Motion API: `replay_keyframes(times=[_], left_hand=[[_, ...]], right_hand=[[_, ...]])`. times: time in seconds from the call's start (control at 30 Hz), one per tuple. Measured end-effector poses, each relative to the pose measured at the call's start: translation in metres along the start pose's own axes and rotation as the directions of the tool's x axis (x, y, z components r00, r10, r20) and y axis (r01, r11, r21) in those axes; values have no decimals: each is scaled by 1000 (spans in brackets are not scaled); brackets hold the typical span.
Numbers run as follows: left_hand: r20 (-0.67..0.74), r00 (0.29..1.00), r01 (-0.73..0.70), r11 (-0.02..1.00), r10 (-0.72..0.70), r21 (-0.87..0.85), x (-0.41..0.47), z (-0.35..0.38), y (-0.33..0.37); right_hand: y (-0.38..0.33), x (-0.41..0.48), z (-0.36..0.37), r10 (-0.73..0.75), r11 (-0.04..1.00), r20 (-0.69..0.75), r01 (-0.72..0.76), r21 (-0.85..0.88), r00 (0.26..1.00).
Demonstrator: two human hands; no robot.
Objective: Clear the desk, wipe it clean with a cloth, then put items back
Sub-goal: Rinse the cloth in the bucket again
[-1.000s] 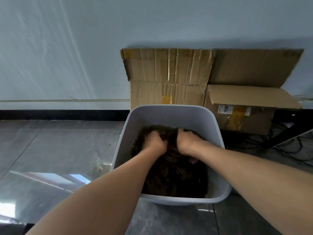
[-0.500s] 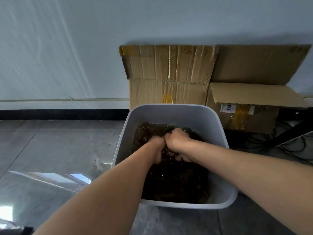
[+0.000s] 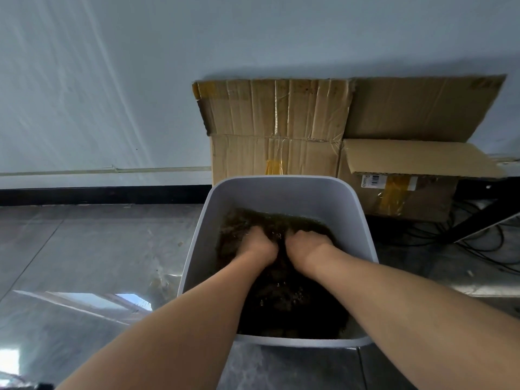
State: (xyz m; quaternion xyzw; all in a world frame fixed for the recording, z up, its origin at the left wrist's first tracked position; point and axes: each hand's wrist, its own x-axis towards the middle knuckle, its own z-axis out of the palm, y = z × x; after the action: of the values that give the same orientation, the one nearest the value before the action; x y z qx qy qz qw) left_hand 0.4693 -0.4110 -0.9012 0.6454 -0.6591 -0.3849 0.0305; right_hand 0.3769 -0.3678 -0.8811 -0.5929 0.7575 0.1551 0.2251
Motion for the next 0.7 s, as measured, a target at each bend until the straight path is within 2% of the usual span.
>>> replay_keyframes(times=[0.07, 0.1, 0.17, 0.23, 0.27, 0.37, 0.43, 0.47, 0.53, 0.6, 0.7], left_hand=[[34, 996, -84, 973, 79, 213, -3, 3, 1], [82, 994, -97, 966, 79, 242, -3, 4, 0], [228, 973, -57, 989, 24, 138, -2, 4, -1], [405, 912, 111, 990, -69, -82, -6, 0, 2], [433, 896, 191, 965, -97, -179, -9, -2, 4], [314, 942, 256, 858, -118, -446, -16, -6, 8], [215, 967, 238, 805, -140, -544, -12, -9, 6], [220, 965, 246, 765, -139, -595, -8, -9, 7], [288, 954, 260, 715, -85, -649, -9, -11, 11], [281, 959, 216, 712, -27, -668, -11, -13, 18], [151, 989, 106, 742, -6, -662, -9, -14, 21]], right_hand=[[-2, 2, 3, 9, 1000, 22, -9, 24, 1000], [-3, 4, 3, 5, 998, 30, -7, 58, 1000], [-3, 7, 1, 5, 987, 57, -14, 162, 998], [-3, 9, -3, 46, 952, 65, -64, 299, 997], [-5, 8, -6, 79, 925, 49, -91, 369, 996], [-15, 4, -10, 172, 792, -25, -123, 598, 985], [-24, -1, -13, 194, 735, -76, -94, 672, 978], [-25, -5, -16, 204, 729, -106, -78, 680, 973], [-19, -10, -19, 271, 705, -172, -73, 706, 947], [-5, -8, -23, 364, 613, -146, -118, 781, 920], [5, -8, -28, 327, 547, -69, -129, 827, 943]])
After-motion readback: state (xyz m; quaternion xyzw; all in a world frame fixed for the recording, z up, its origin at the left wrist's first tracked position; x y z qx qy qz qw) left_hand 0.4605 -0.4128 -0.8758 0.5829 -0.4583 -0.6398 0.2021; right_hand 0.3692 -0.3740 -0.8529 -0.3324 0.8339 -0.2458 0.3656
